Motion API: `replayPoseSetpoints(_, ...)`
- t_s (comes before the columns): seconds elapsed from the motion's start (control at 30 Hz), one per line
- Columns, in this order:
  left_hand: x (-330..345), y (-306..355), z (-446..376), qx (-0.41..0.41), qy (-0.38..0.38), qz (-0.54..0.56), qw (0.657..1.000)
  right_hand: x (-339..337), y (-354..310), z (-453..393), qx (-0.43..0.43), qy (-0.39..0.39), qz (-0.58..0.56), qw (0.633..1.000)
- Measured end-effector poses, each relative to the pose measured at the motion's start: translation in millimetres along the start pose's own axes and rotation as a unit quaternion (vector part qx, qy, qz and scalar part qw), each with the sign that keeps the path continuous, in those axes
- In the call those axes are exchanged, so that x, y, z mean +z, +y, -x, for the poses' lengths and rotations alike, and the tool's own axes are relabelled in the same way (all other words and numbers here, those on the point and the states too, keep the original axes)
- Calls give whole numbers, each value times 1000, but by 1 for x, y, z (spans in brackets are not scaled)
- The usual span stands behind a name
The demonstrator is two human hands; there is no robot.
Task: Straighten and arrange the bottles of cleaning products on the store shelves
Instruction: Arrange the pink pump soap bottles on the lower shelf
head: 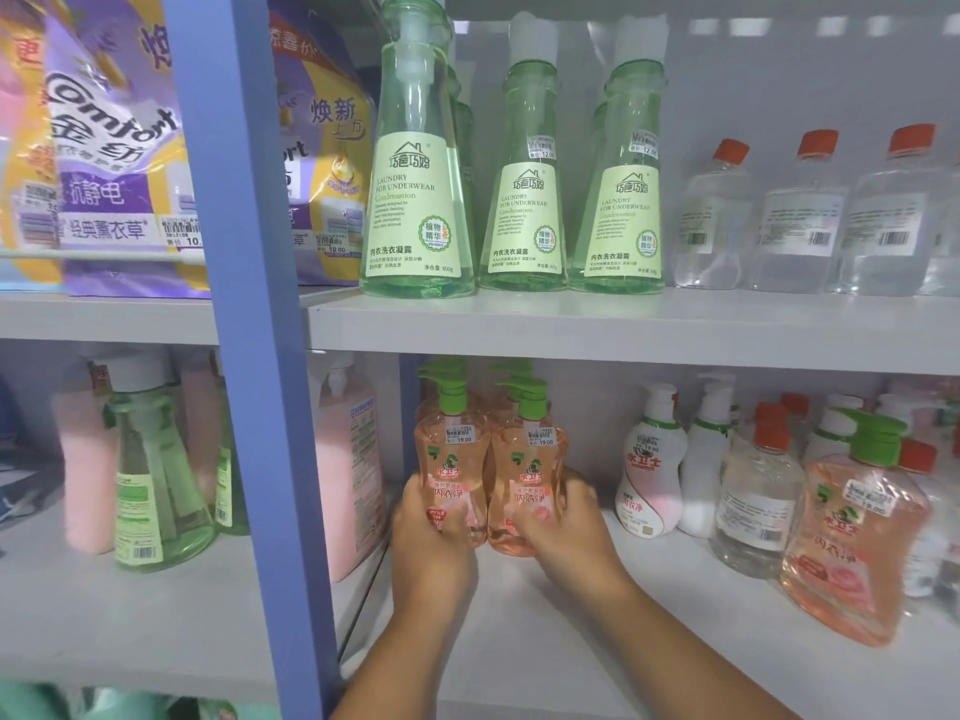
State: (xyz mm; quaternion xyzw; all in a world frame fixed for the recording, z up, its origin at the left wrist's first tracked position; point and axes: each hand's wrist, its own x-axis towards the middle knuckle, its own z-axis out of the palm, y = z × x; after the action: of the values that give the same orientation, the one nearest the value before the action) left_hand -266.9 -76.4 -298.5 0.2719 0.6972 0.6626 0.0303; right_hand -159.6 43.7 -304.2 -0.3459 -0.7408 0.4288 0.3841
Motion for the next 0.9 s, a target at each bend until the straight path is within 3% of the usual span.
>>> replayPoseSetpoints(0.1, 0, -4, -1, -5, 10, 1, 1000, 3, 1, 0, -5, -2, 54, 999)
replayPoseSetpoints(0.5, -7, 1, 4, 1, 10, -23, 1000, -11, -15, 18, -10, -21, 53, 998)
replayPoseSetpoints(0.57, -10, 12, 14, 77, 67, -59, 993, -40, -24, 36, -12, -6, 21, 1000)
replayPoseSetpoints(0.63, -5, 30, 35, 170, 108, -78, 976, -88, -23, 60, -54, 71, -9, 996)
replayPoseSetpoints(0.7, 16, 52, 64, 183, 11, -26, 983, -144, -19, 86, -100, 170, -24, 980)
replayPoseSetpoints(0.8, 79, 71, 102, 108, -186, 44, 976, -229, -4, 114, -118, 303, -32, 945)
replayPoseSetpoints(0.9, 148, 89, 137, 89, -274, 28, 957, -285, 17, 117, -66, 330, -35, 941)
